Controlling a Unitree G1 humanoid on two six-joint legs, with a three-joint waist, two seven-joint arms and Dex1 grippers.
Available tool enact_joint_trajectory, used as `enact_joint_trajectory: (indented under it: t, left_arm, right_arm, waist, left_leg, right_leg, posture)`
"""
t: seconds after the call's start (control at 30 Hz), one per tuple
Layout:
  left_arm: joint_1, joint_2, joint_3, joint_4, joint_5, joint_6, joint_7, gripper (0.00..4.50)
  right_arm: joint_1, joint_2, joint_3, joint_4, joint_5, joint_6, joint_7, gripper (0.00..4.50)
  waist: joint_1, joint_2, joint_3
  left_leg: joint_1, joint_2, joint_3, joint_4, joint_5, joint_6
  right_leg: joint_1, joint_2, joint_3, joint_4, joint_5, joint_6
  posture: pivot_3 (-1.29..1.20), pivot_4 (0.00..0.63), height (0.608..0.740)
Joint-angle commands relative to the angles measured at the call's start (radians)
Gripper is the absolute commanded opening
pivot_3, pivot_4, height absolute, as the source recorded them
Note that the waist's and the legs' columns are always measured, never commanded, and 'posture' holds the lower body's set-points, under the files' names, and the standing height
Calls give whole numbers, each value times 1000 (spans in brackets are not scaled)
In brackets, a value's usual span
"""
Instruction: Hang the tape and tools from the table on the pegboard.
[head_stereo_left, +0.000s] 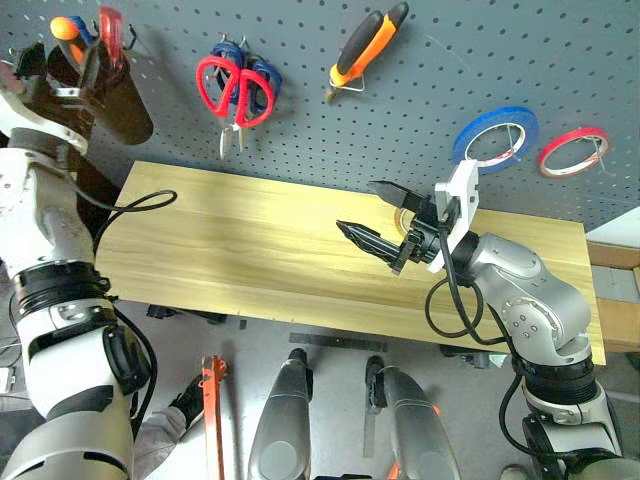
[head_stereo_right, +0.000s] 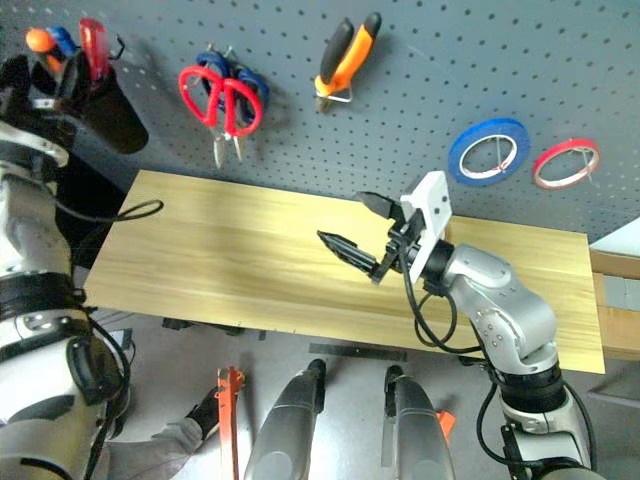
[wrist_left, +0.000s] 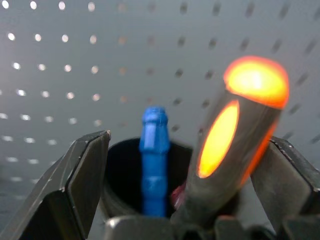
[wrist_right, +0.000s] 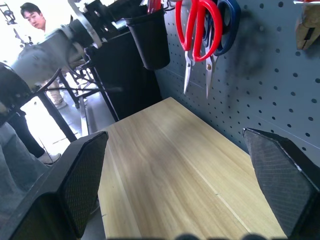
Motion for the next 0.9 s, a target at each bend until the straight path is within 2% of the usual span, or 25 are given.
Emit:
enact_joint_trajectory:
  t: [0.03,0.23,0.4,0.5,0.57,0.73,0.83,0.9]
  left_arm:
    - [57,47,95,-181,-218,217,-85,4436]
    - [145,68,243,-273,-482,455,-108,4436]
    - [363,91,129,-446,-516,617,-260,4436]
    - [507,113,-33,-535,-379,582,-360,4436]
    - [559,96,-99,-546,-293,509,-385,4436]
    - [563,-49,-119,-422,-104,279,-248,4436]
    - [573,-133,-114,-385,-51,229,-141,4436]
    - [604,-192,-199,-428,3,224,-112,4436]
  right_arm:
    - [0,-3,-14,-29,8,-19,14,4500]
    - [5,-6,-12,-21,7,-25,27,4500]
    - [45,-42,-24,9,-2,-41,75,4500]
    - [74,-75,-43,56,-22,-73,107,4500]
    - [91,-93,-53,89,-45,-103,119,4500]
    - [161,-118,-67,153,-107,-173,134,4500]
    - [212,-124,-79,185,-135,-207,132,4500]
    - [242,-132,-88,224,-159,-233,130,4500]
  waist:
    - [-3,0,0]
    - [-5,0,0]
    - [-3,0,-12]
    - [0,0,-27]
    - [0,2,-42]
    - [0,-1,-87]
    - [-1,-1,-128]
    - [-3,-1,-142]
  left_leg:
    - [0,0,0,0,0,0]
    - [0,1,-1,0,1,-2]
    - [1,1,-2,-1,2,-4]
    - [1,0,-3,-1,2,-4]
    - [1,0,-2,-1,2,-4]
    - [2,1,-1,-1,2,-3]
    - [5,1,2,-3,2,-3]
    - [6,1,3,-1,2,-3]
  right_leg:
    - [0,0,0,0,0,0]
    - [0,-1,0,0,1,-1]
    - [0,-1,-1,0,2,-3]
    - [2,-1,-2,-2,2,-3]
    - [2,-1,-1,-3,2,-3]
    - [2,1,-2,-4,4,-7]
    - [3,5,0,-4,4,-7]
    - [5,5,1,-4,5,-7]
  posture:
    - [176,380,740]
    - [181,372,740]
    - [172,337,740]
    - [164,304,740]
    - [160,281,740]
    - [139,210,740]
    - [130,183,740]
    - [117,156,740]
